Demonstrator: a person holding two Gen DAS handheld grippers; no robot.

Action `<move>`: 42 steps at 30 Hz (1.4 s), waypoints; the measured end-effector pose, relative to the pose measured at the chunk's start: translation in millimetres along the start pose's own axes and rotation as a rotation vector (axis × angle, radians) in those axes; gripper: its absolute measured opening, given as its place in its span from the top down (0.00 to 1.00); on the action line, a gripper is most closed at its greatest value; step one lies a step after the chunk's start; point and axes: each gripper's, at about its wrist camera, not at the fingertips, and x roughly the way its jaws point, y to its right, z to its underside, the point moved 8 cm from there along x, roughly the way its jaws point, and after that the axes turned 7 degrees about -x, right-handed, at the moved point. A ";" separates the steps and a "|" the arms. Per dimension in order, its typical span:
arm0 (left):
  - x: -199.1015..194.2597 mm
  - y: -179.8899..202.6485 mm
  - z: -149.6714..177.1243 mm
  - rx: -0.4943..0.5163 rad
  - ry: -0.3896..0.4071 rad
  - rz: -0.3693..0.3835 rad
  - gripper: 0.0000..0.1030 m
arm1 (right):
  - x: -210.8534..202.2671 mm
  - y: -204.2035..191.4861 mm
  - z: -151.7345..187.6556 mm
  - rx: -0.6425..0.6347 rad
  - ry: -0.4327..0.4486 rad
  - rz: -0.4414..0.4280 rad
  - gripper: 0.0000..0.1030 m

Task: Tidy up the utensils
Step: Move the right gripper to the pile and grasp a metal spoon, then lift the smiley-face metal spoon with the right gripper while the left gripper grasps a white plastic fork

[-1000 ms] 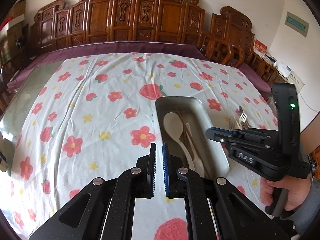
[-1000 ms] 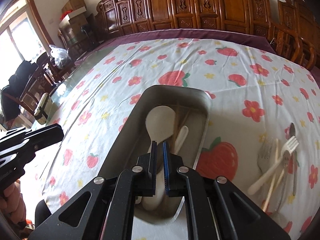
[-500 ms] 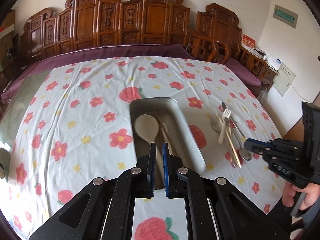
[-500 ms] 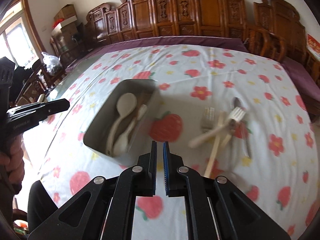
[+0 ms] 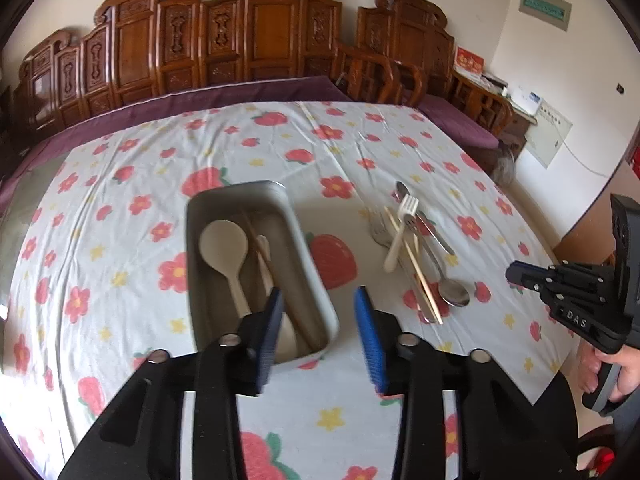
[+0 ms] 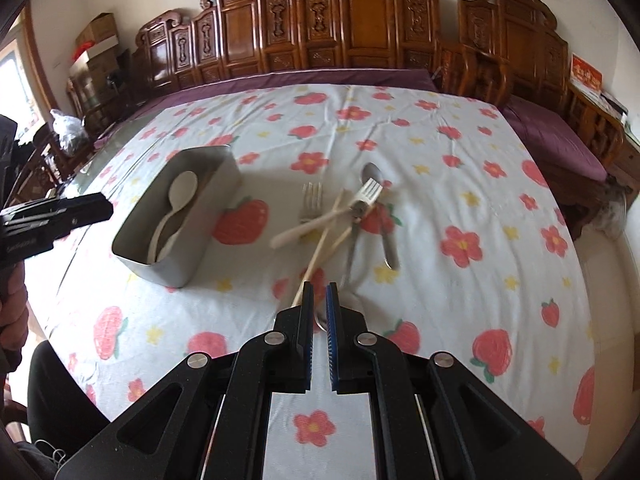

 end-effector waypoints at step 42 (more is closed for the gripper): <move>43.6 49.2 33.1 0.071 -0.108 0.005 0.36 | 113.7 38.8 12.5 0.026 -0.243 0.056 0.94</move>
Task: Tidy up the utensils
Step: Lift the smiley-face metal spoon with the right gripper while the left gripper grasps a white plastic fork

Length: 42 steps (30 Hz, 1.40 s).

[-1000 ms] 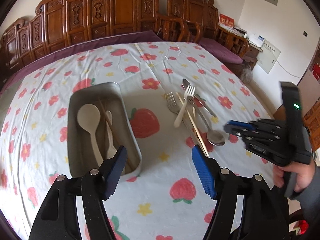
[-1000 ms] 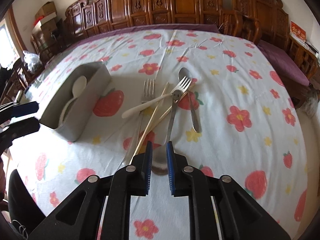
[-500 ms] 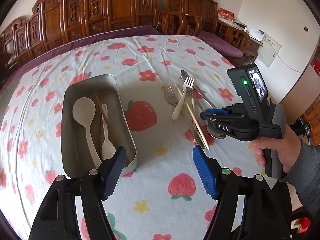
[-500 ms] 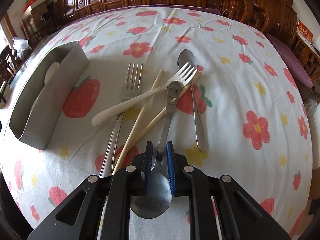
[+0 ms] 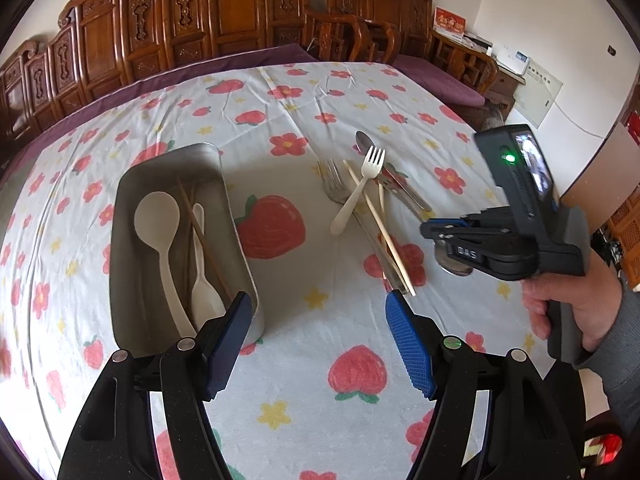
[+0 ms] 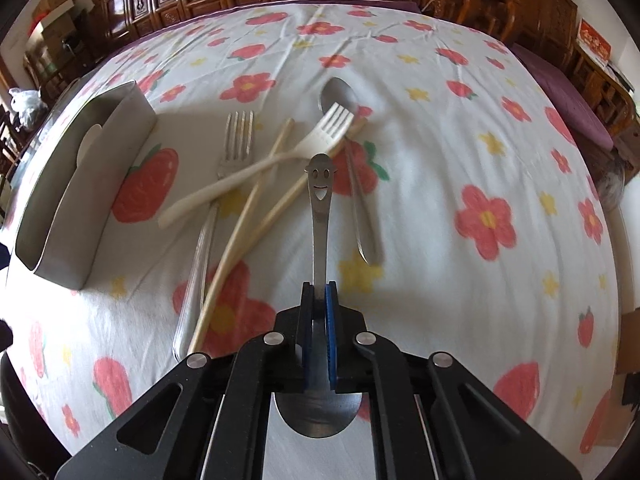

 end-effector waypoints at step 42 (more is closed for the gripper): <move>131.6 48.3 -55.5 0.155 -0.186 -0.010 0.88 | -19.0 28.2 45.2 0.016 0.105 -0.014 0.93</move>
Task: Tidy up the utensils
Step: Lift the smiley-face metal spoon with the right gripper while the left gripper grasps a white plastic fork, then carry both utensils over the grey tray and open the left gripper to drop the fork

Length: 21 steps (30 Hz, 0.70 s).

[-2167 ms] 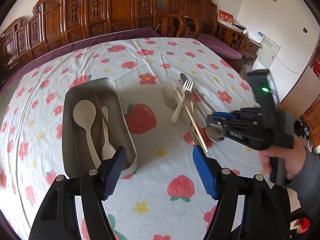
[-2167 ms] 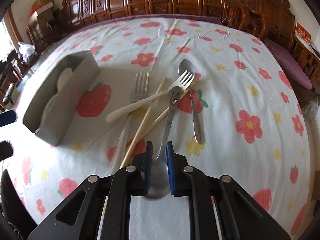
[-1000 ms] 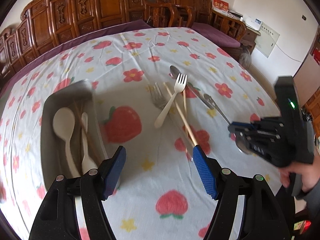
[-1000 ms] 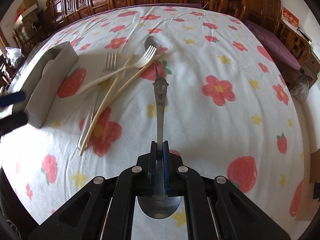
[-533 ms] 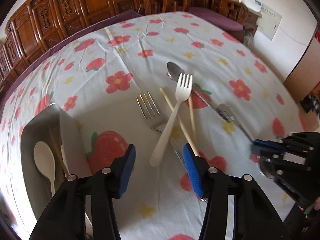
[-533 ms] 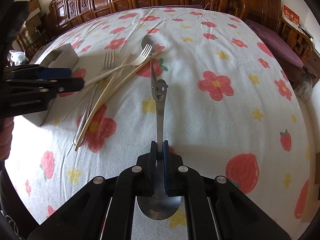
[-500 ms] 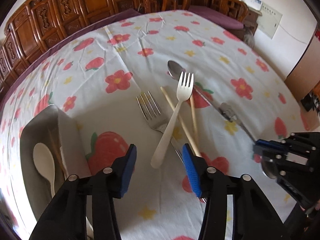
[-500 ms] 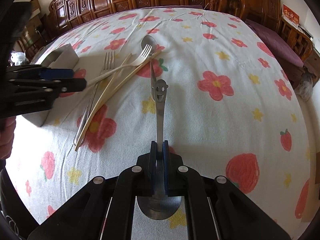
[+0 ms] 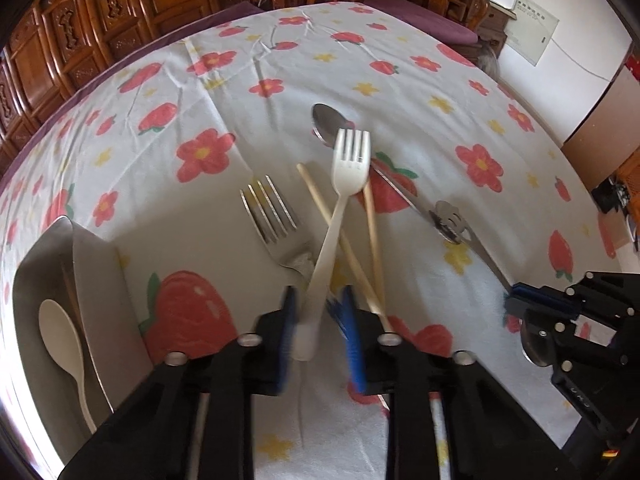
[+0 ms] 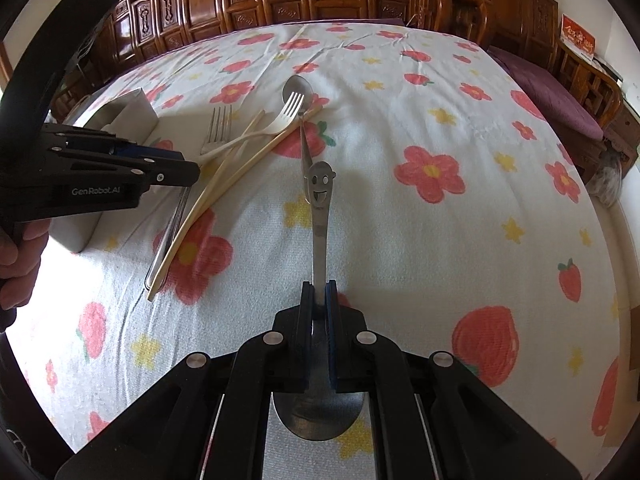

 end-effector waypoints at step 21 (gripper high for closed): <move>-76.0 -22.4 31.9 -0.089 0.128 -0.013 0.90 | -4.6 -2.0 -4.5 0.005 0.011 0.015 0.93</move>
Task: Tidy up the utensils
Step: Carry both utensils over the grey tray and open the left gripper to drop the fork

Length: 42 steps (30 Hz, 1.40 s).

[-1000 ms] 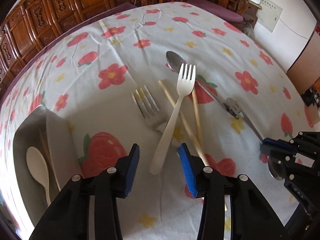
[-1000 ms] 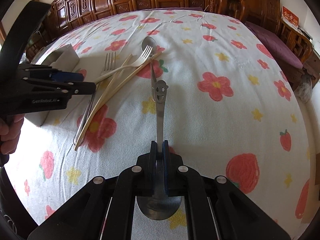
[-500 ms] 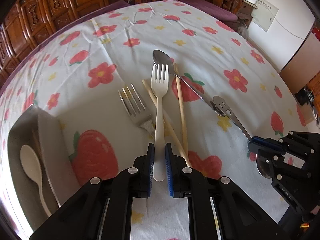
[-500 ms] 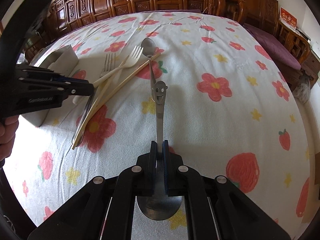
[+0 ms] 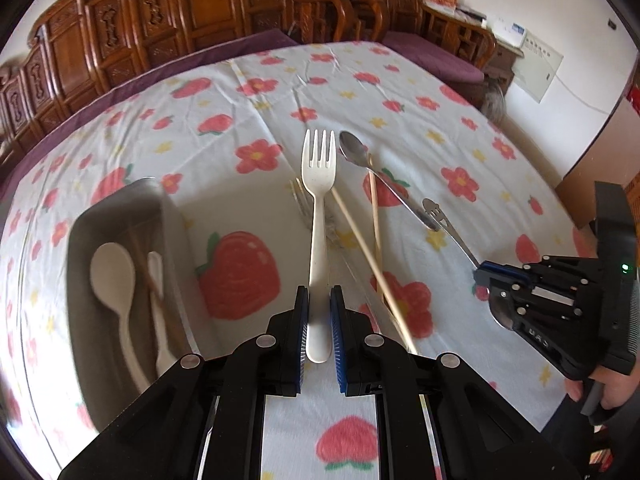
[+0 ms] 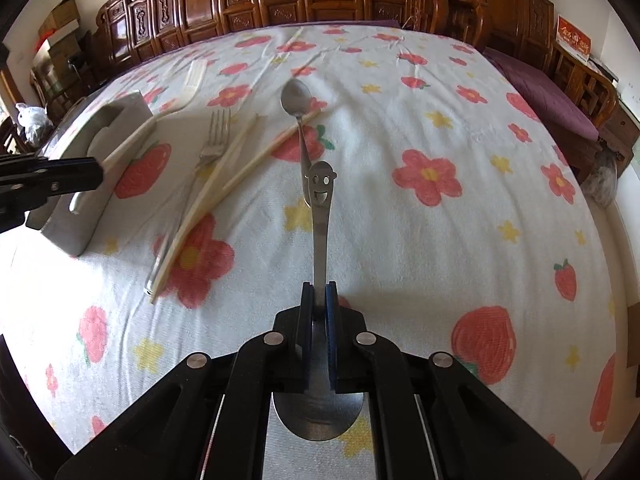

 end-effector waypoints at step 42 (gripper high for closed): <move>-54.5 -149.2 28.1 -0.240 0.090 -0.094 0.90 | -65.5 -165.3 -106.3 -0.234 0.133 -0.153 0.93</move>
